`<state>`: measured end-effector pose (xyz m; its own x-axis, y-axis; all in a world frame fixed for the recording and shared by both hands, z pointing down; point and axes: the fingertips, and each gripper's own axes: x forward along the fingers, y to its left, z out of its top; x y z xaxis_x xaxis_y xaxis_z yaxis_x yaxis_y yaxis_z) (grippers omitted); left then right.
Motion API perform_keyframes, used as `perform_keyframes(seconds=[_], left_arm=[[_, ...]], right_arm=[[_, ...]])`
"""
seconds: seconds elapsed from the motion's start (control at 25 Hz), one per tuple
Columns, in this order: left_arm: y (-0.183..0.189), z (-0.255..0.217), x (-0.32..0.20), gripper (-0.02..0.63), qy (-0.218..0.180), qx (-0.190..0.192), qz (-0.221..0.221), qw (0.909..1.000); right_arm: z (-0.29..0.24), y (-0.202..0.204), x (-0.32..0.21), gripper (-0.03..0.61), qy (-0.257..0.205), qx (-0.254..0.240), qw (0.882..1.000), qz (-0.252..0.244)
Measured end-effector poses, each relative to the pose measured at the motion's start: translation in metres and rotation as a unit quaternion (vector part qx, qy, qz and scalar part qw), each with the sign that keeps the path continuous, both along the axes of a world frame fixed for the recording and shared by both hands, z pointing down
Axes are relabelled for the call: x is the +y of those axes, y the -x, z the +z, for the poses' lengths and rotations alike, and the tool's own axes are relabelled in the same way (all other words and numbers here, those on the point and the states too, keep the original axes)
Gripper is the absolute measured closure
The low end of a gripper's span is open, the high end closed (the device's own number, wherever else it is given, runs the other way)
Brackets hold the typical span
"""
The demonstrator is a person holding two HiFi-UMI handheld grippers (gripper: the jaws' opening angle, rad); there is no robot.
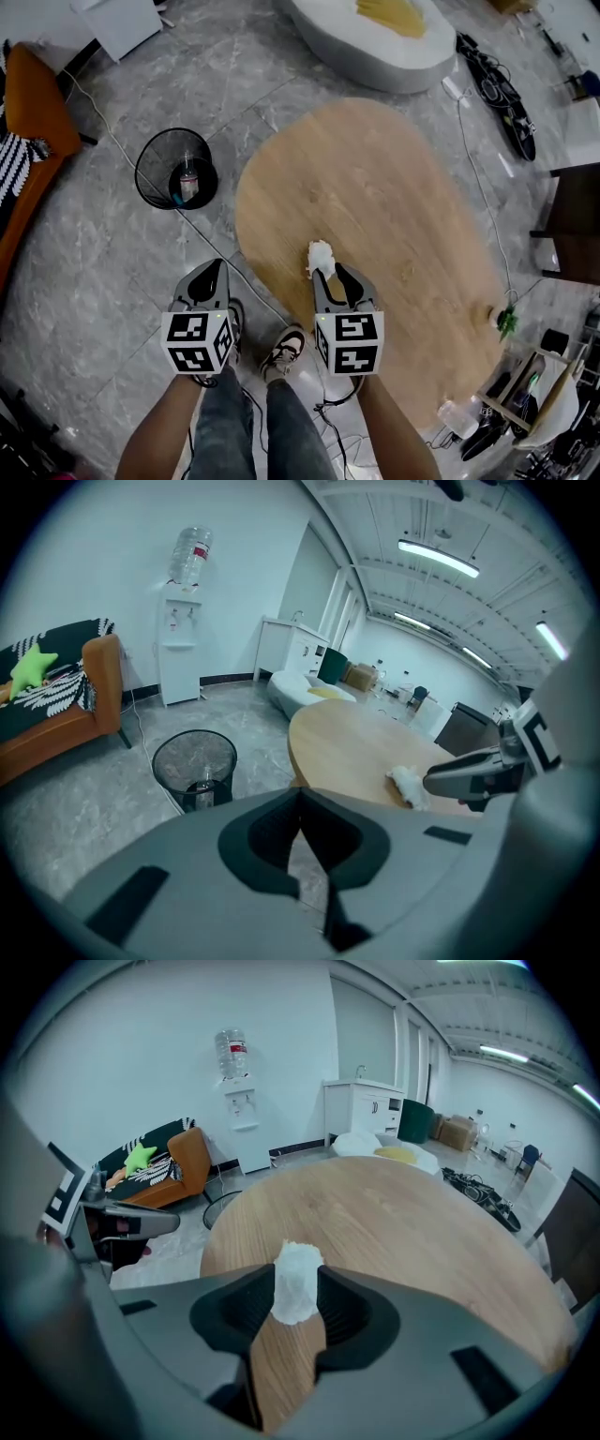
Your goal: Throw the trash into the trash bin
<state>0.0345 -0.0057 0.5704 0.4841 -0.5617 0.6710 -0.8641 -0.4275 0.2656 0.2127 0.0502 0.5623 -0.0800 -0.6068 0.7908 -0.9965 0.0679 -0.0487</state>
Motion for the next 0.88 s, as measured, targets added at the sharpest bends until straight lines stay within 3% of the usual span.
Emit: perform_keyframes(seconds=[0.44,0.88], left_arm=[[0.012,0.003,-0.009,0.621,-0.003,0.001,-0.013,0.9999],[0.026,0.01,-0.018,0.621,0.004,0.0,-0.019,0.9998]], right_arm=[[0.018,0.002,-0.003,0.437,0.025,0.008,1.0,-0.006],[0.026,0.007,-0.004,0.526,0.046,0.004,0.999,0.002]])
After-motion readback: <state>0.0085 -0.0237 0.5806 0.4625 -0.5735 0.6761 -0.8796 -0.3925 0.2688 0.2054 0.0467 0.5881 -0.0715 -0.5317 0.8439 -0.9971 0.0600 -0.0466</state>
